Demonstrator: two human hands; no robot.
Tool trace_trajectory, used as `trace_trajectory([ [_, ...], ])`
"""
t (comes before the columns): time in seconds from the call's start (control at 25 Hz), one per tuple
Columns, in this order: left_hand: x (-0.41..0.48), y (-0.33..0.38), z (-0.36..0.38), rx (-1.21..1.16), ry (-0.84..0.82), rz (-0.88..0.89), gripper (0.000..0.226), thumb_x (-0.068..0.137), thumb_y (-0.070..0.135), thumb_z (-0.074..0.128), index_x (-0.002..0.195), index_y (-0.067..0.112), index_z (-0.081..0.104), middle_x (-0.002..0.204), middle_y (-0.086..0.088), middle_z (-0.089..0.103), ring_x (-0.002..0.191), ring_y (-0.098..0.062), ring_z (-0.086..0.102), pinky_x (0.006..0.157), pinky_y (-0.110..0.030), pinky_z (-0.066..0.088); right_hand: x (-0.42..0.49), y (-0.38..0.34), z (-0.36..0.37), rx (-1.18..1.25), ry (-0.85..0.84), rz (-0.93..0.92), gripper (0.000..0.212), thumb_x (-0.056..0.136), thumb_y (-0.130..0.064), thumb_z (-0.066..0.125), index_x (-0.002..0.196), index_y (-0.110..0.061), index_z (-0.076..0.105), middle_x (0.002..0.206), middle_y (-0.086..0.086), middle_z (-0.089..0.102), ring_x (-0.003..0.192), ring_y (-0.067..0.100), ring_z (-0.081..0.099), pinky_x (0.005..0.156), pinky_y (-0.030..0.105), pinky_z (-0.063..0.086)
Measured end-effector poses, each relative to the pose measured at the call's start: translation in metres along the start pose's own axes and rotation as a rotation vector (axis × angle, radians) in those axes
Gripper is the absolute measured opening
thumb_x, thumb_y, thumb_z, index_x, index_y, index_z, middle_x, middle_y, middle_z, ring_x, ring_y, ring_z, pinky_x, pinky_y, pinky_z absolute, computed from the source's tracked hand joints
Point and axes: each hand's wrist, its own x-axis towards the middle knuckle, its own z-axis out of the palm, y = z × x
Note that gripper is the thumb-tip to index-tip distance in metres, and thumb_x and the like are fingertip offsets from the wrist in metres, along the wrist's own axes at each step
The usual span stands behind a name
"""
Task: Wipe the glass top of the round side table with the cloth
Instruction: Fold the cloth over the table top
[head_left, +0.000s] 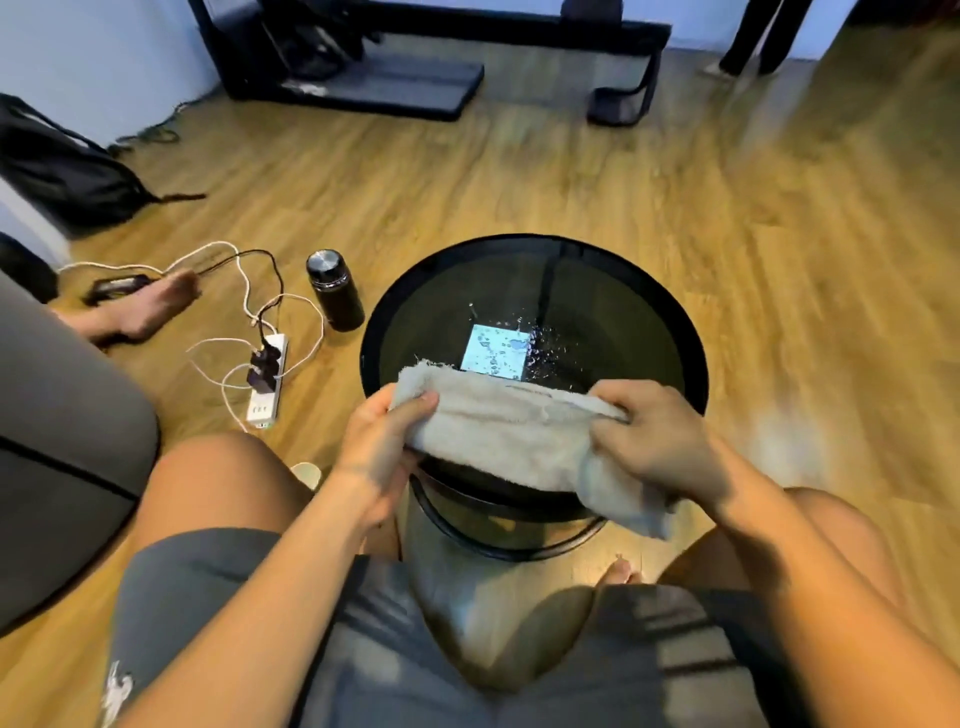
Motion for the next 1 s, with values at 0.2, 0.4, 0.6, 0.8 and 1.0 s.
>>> trace_trajectory([
  [0.2,0.013,-0.046,-0.013,0.727,0.095,0.049,0.033,0.071,0.026,0.069,0.102,0.022,0.059,0.101,0.002,0.063,0.098,-0.023,0.062,0.089,-0.045,0.052,0.013,0.057,0.039,-0.317,0.047,0.369,0.062,0.083,-0.042,0.059,0.142,-0.029,0.044,0.136,0.007,0.051,0.128,0.031,0.046,0.102,0.044,0.044],
  [0.4,0.028,-0.058,-0.018,0.567,0.204,-0.118,0.023,0.080,0.028,0.068,0.100,0.020,0.062,0.101,-0.005,0.066,0.098,-0.027,0.063,0.091,-0.050,0.053,-0.010,0.082,0.077,0.094,0.183,0.583,0.062,0.078,-0.032,0.075,0.132,-0.017,0.051,0.119,0.010,0.060,0.110,0.031,0.057,0.091,0.039,0.049],
  [0.6,0.036,-0.055,-0.005,0.348,0.103,-0.205,0.015,0.075,0.020,0.071,0.081,0.013,0.059,0.096,-0.015,0.068,0.095,-0.033,0.066,0.083,-0.047,0.057,0.002,0.056,0.055,0.441,0.303,0.731,0.022,0.068,-0.019,0.074,0.070,-0.016,0.053,0.066,0.003,0.050,0.069,0.025,0.052,0.060,0.040,0.045],
  [0.8,0.023,-0.056,0.017,0.395,-0.214,-0.204,0.013,0.086,0.008,0.069,0.090,0.013,0.058,0.089,-0.006,0.060,0.083,-0.017,0.061,0.072,-0.030,0.055,-0.009,0.003,0.045,0.240,0.604,0.371,0.024,0.081,-0.023,0.062,0.100,-0.018,0.048,0.086,-0.001,0.056,0.078,0.021,0.053,0.065,0.033,0.043],
  [1.0,0.046,-0.057,-0.003,1.061,0.204,0.488,0.034,0.093,0.033,0.057,0.123,0.016,0.053,0.124,-0.005,0.056,0.117,-0.023,0.052,0.102,-0.042,0.040,-0.014,-0.016,0.153,-0.559,0.088,0.128,0.058,0.083,-0.069,0.045,0.122,-0.027,0.049,0.124,0.006,0.054,0.117,0.029,0.050,0.091,0.047,0.045],
])
